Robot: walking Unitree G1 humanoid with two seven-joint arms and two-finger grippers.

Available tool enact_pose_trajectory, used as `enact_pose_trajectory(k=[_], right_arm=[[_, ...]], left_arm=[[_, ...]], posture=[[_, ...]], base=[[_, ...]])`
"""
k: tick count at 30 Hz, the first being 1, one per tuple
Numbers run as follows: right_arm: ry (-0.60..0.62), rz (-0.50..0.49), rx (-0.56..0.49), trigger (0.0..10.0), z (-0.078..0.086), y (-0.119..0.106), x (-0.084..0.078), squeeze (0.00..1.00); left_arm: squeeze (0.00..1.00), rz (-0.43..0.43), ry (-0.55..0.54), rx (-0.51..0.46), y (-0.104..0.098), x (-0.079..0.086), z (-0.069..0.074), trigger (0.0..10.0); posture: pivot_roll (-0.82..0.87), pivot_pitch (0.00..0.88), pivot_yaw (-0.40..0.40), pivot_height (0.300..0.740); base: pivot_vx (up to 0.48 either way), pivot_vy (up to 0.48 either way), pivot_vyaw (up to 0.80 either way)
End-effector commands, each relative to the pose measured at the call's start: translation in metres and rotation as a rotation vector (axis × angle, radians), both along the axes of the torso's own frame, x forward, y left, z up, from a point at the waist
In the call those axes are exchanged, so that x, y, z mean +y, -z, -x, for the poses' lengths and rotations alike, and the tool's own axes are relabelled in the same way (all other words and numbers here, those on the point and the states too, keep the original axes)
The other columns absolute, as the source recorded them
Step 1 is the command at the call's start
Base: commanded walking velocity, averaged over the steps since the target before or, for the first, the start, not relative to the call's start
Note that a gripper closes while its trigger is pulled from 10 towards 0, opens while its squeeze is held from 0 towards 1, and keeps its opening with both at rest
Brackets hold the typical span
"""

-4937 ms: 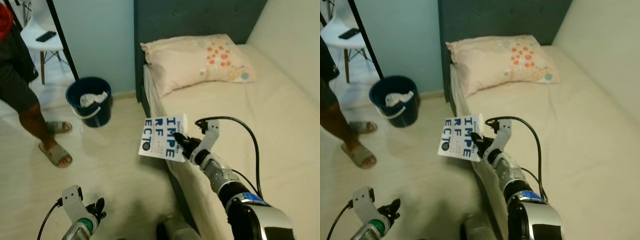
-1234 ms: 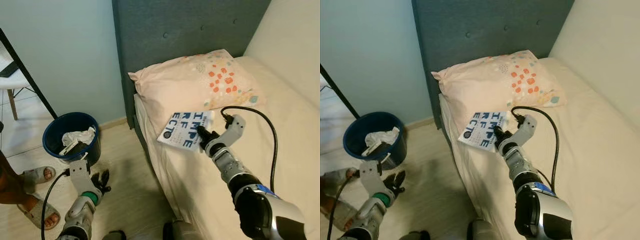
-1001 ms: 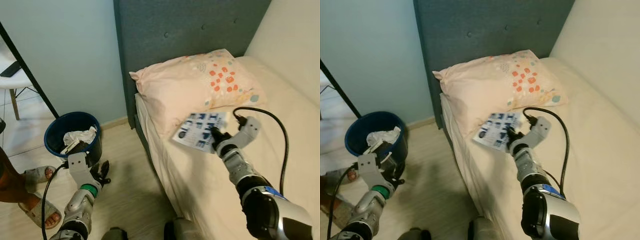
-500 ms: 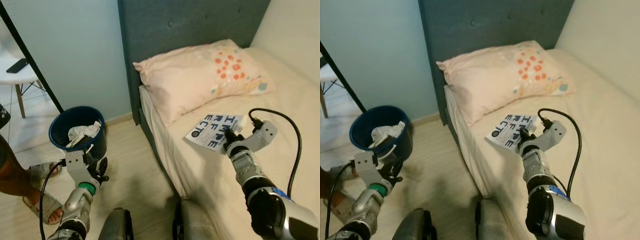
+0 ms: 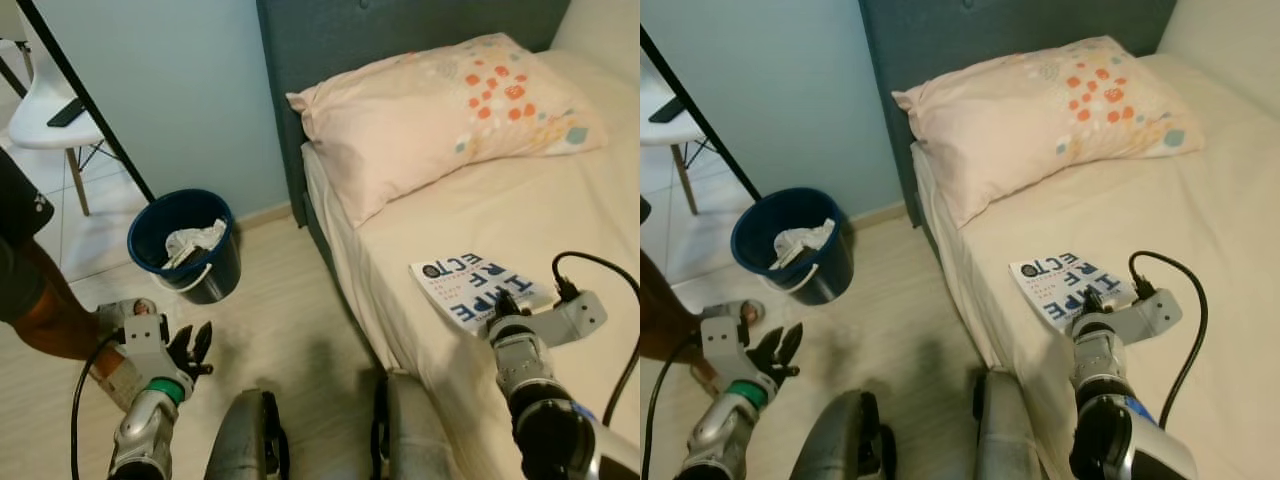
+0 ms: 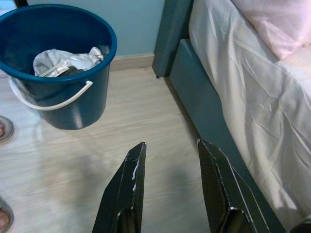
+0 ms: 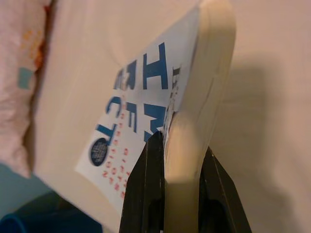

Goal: Clean up the room

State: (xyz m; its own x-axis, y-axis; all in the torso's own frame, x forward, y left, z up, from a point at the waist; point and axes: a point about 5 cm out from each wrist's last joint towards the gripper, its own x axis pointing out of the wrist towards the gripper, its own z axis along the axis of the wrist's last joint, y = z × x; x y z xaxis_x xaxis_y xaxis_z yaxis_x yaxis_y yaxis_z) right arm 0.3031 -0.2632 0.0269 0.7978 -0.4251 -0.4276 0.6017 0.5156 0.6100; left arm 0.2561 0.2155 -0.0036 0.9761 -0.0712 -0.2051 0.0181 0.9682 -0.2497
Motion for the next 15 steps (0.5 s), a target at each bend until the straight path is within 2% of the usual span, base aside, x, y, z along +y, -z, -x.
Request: enact_pose_trajectory(k=[1, 2, 4, 5, 6, 7, 8, 13, 15], right_arm=[[-0.005, -0.093, 0.134, 10.0, 0.020, 0.030, 0.019, 0.00], [-0.030, -0.130, 0.131, 10.0, 0.021, 0.035, 0.030, 0.00], [-0.030, -0.130, 0.131, 10.0, 0.021, 0.035, 0.030, 0.00], [-0.070, -0.148, 0.120, 10.0, 0.021, 0.038, 0.040, 0.00], [-0.112, -0.170, 0.078, 10.0, 0.019, 0.038, 0.048, 0.00], [-0.112, -0.170, 0.078, 10.0, 0.019, 0.038, 0.048, 0.00], [-0.146, -0.193, 0.019, 10.0, 0.013, 0.034, 0.055, 0.00], [-0.195, -0.208, -0.080, 10.0, 0.000, 0.021, 0.061, 0.00], [-0.241, -0.170, -0.145, 10.0, -0.015, 0.003, 0.058, 0.00]], left_arm=[[0.00, -0.012, 0.004, 0.003, 0.004, 0.003, 0.008, 10.0], [0.00, -0.015, 0.011, -0.012, 0.003, 0.003, 0.010, 10.0], [0.00, -0.015, 0.011, -0.012, 0.003, 0.003, 0.010, 10.0], [0.00, -0.017, 0.016, -0.028, 0.001, 0.003, 0.012, 10.0], [0.00, -0.019, 0.022, -0.044, 0.000, 0.002, 0.015, 10.0], [0.00, -0.019, 0.022, -0.044, 0.000, 0.002, 0.015, 10.0], [0.00, -0.022, 0.026, -0.059, -0.002, 0.002, 0.017, 10.0], [0.00, -0.021, 0.029, -0.084, -0.006, 0.002, 0.020, 10.0], [0.00, -0.025, 0.040, -0.112, -0.012, -0.001, 0.023, 10.0]], posture=[[-0.04, 0.206, 0.108, 0.620], [-0.02, 0.241, 0.117, 0.620], [-0.02, 0.241, 0.117, 0.620], [0.00, 0.259, 0.123, 0.620], [0.02, 0.274, 0.126, 0.620], [0.02, 0.274, 0.126, 0.620], [0.04, 0.298, 0.133, 0.620], [0.05, 0.327, 0.131, 0.620], [0.09, 0.368, 0.135, 0.620]], base=[[0.000, 0.000, 0.00], [0.000, 0.000, 0.00], [0.000, 0.000, 0.00], [0.000, 0.000, 0.00], [0.000, 0.000, 0.00], [0.000, 0.000, 0.00], [0.000, 0.000, 0.00], [0.000, 0.000, 0.00], [0.000, 0.000, 0.00]])
